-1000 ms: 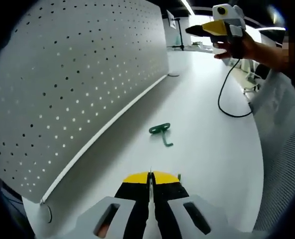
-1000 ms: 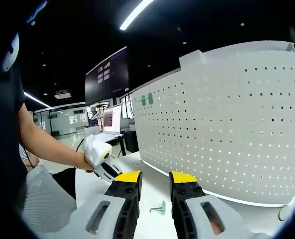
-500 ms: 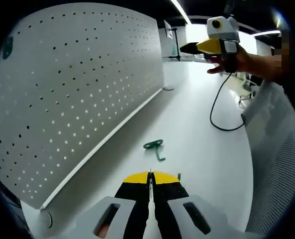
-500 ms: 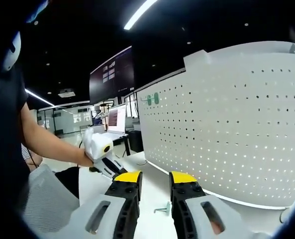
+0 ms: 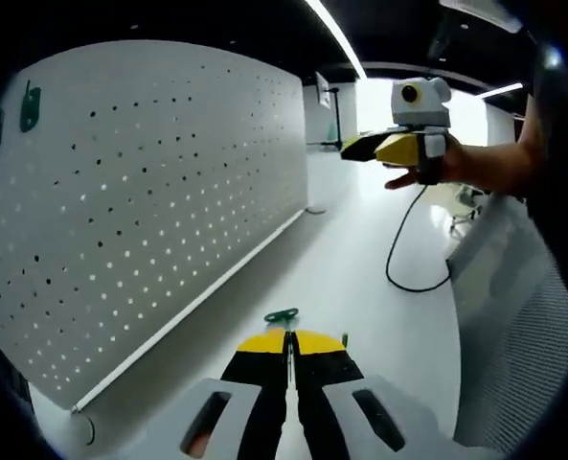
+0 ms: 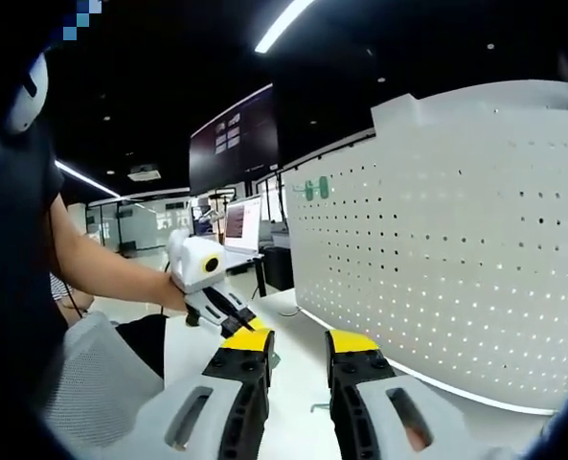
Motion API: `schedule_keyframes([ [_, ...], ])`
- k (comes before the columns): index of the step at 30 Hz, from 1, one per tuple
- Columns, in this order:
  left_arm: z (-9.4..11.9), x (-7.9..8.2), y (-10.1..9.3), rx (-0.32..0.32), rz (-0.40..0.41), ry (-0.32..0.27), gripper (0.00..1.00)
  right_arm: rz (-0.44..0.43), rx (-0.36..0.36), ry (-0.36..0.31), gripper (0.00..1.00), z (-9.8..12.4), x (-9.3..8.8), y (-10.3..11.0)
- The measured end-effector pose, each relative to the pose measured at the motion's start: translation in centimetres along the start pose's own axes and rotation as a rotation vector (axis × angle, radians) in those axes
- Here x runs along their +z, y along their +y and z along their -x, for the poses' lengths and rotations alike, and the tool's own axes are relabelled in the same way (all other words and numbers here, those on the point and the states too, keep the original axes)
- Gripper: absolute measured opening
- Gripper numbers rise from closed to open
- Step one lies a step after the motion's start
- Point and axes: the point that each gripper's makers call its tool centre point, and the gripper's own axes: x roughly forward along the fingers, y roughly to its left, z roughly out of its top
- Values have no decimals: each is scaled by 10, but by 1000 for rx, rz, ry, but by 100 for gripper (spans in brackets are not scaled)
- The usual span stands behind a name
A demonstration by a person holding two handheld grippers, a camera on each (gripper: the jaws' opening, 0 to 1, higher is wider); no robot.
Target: Insert the hook assembly into the mounting plate slot until the hook locks in place.
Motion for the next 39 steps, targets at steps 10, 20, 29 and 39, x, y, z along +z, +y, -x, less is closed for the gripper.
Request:
schedule_keyframes([
  [10,9,20,-4,6,28,-73,1,23,46,2,20,0,7,12],
  [20,18,36,-14,6,35,-122,1,33,78,4,20,0,10,22],
  [29,31,45,-16,18,45,-158,1,51,109,5,20,-1,14,33],
  [39,42,55,-16,17,46,-189,1,65,156,-4,20,-2,19,48],
])
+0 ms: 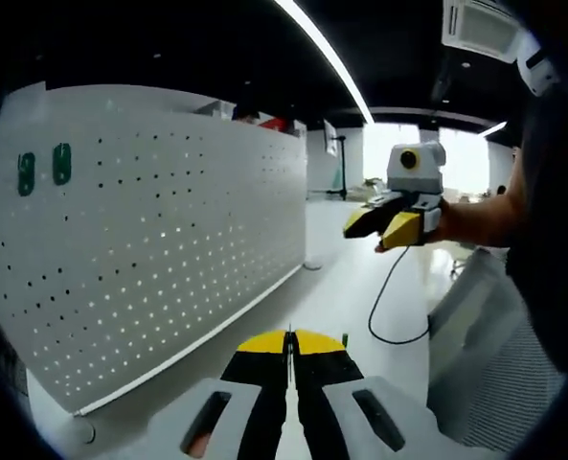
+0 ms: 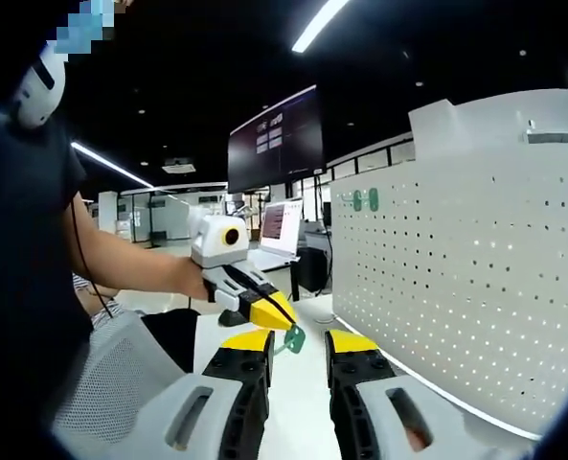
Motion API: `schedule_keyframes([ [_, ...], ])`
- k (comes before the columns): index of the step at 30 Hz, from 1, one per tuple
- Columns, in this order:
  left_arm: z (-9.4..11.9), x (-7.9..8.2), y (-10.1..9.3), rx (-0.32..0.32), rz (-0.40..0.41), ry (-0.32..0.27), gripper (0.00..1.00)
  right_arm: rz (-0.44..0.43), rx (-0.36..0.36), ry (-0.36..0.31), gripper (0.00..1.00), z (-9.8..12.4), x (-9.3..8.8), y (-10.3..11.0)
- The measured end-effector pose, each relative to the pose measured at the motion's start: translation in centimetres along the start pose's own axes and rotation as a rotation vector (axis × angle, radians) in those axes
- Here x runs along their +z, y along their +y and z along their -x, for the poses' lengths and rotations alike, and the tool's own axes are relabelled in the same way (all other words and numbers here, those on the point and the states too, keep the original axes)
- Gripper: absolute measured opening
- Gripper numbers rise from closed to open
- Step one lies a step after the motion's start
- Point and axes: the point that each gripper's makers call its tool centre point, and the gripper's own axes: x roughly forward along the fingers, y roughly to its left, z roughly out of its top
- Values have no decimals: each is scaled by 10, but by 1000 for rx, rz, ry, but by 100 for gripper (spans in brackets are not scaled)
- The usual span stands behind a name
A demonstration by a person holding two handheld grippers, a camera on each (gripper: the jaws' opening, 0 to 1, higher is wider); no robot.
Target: Insert the hook assembly into the mounting plate slot until the hook locks in place.
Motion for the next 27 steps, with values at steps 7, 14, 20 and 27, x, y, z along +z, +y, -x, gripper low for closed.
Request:
schedule_keyframes([
  [7,1,13,-6,-33,-10,-33,1,8,11,-3,20,1,3,3],
  [14,-1,21,-15,-63,-22,-46,1,18,12,-4,20,2,6,1],
  [20,-3,26,-20,-80,-30,-58,1,30,22,-1,19,-2,10,3],
  [27,-4,31,-28,-107,-32,-76,1,49,46,18,18,-8,9,6],
])
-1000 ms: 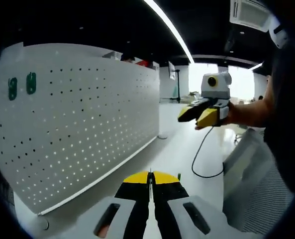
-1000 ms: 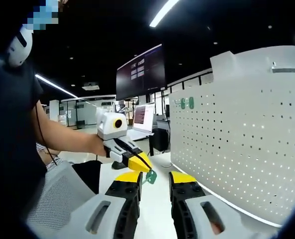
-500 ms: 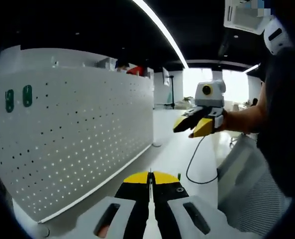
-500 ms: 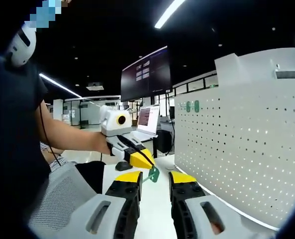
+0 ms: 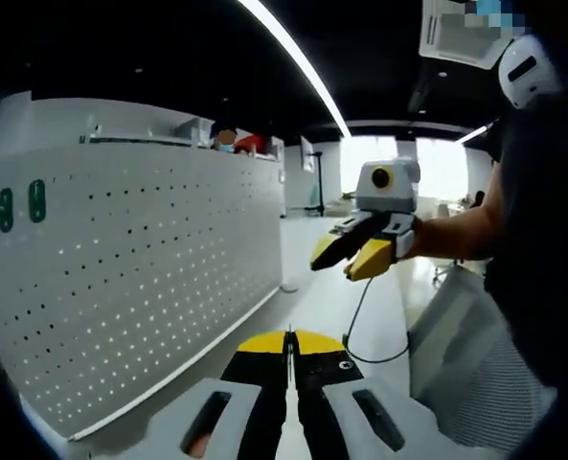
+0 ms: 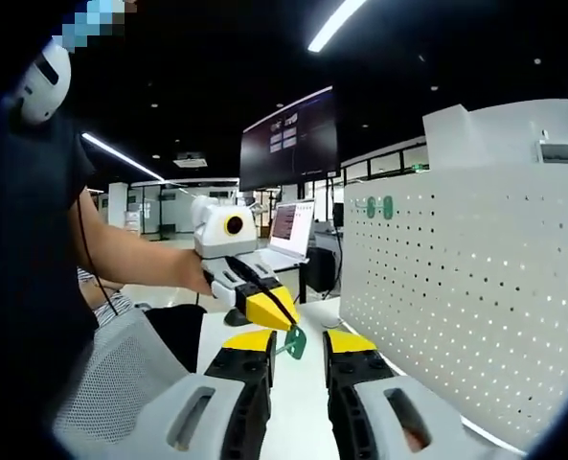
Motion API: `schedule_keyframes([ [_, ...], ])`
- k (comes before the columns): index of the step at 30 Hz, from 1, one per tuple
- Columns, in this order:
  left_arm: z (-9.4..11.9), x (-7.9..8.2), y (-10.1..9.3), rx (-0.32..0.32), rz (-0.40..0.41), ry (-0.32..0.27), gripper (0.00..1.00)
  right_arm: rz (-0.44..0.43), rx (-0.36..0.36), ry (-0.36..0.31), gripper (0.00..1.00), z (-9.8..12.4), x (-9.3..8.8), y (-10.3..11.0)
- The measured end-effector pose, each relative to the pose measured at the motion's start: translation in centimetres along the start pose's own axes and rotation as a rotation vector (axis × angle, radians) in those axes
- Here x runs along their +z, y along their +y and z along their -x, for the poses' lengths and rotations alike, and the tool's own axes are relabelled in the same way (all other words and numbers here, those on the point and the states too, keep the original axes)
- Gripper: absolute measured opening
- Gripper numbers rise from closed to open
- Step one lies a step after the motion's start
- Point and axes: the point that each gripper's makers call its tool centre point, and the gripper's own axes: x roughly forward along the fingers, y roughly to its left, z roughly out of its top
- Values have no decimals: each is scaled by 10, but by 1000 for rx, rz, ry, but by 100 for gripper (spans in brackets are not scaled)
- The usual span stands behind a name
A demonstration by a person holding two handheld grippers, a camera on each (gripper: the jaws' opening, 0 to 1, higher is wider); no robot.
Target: Insert the hook assembly into the mounting plate slot until the hook locks in place.
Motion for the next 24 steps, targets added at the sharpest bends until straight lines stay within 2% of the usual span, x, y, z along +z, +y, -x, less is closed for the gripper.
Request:
schedule_keyframes([
  [16,-4,14,-28,-110,-29,-29,1,20,58,55,15,-8,-10,8],
  [24,-5,20,-41,-173,-27,-55,1,30,100,75,9,-6,-13,20],
])
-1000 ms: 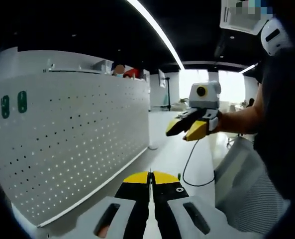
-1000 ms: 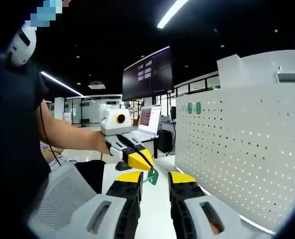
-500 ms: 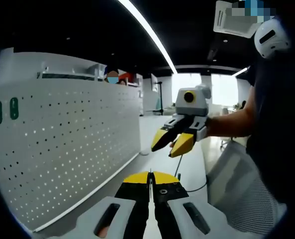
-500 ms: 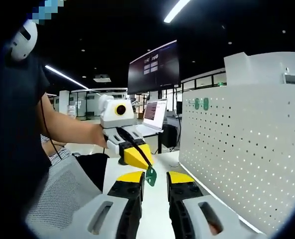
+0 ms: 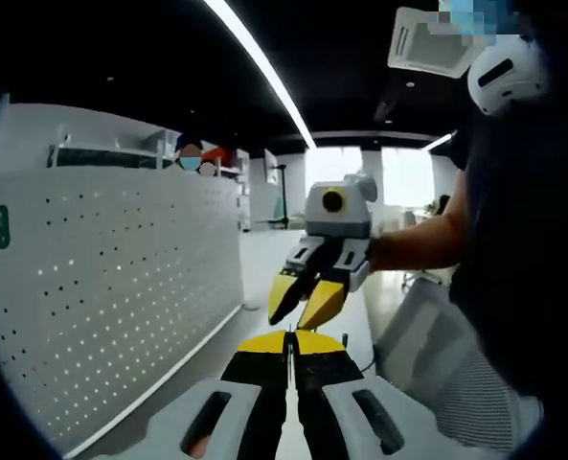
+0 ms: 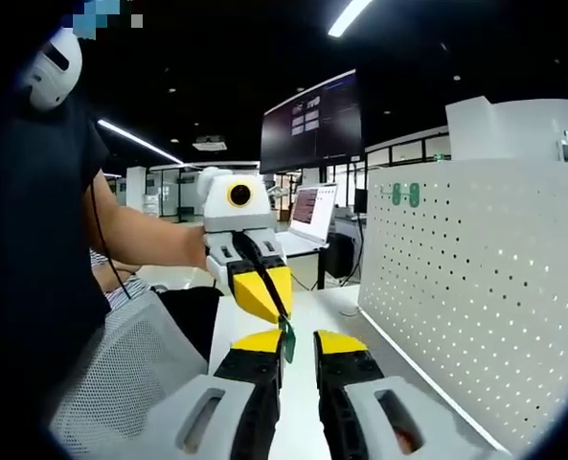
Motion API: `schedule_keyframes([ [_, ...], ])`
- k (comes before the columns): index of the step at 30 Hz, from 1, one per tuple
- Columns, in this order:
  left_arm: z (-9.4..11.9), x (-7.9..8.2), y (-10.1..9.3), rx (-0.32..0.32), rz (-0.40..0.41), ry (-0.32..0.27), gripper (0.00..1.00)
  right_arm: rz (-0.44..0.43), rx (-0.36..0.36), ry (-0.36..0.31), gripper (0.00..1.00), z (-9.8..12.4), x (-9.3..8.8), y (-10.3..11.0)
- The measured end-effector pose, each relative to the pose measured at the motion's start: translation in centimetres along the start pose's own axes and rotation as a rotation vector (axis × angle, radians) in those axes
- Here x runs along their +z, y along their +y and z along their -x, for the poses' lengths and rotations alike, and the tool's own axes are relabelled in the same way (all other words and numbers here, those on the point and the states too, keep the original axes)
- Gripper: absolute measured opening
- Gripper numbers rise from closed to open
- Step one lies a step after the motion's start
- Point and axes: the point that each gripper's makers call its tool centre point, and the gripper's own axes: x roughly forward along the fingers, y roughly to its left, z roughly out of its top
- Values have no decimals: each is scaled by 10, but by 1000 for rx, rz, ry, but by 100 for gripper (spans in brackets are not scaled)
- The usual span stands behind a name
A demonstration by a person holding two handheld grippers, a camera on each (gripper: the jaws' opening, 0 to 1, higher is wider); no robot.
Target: Insert the hook assembly into the mounting plate slot until the hook locks in place.
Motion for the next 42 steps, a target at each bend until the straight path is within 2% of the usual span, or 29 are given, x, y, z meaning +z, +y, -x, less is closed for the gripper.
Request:
schedule_keyframes([
  [19,-2,-3,-9,-36,2,4,1,-16,44,22,2,-2,-3,12],
  [29,-5,-7,-2,0,22,9,3,-40,7,37,1,-2,-7,4],
  [42,-1,-7,4,36,79,2,16,-58,-64,41,1,4,-10,-13],
])
